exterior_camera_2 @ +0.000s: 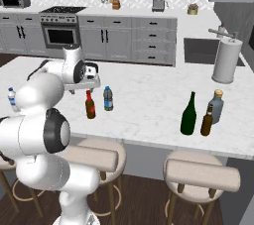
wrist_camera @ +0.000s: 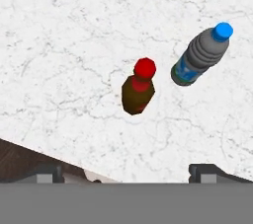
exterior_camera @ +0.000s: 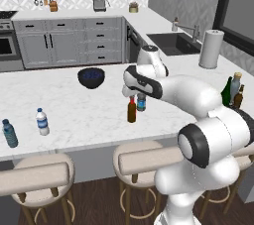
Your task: Move the plastic bottles in the middle to the plastics group, and the glass bottles in the middle to the glass group.
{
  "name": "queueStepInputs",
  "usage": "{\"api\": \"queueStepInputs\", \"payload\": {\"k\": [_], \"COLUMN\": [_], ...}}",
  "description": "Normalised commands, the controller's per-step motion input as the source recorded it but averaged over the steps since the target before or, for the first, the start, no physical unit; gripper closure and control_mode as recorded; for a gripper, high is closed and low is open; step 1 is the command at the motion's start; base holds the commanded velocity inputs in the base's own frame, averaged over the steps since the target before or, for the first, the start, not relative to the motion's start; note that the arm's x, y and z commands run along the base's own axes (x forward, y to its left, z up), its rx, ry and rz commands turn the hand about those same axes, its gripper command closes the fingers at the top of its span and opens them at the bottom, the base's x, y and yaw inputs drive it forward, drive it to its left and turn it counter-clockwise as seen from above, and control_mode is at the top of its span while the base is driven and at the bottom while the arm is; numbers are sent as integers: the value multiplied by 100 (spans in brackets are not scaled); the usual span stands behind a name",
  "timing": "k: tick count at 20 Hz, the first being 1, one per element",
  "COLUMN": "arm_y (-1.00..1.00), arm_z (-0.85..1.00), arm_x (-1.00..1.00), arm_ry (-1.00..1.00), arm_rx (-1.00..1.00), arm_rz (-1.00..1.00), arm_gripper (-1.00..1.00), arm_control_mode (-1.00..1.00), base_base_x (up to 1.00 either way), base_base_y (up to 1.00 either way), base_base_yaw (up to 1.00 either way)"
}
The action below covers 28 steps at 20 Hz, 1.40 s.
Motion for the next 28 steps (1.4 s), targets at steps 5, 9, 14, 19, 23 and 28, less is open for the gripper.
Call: {"api": "queueStepInputs", "payload": {"k": [5,9,14,19,23,28], "arm_y": [0,0,0,2,9,11], "arm_z": [-18,-27,-29,-30,-24,-12], "arm_x": [27,25,16,21,28,18], "arm_ry": [9,3,0,0,0,0], "arm_rx": [0,0,0,0,0,0], "arm_rz": [0,0,0,0,0,0], "arm_gripper": [-100,-100,-100,-100,-100,-100], "arm_control_mode": [-100,-100,-100,-100,-100,-100], "base_base_x": [0,0,0,0,0,0], "base_base_y": [0,0,0,0,0,0], "base_base_yaw": [0,0,0,0,0,0]}}
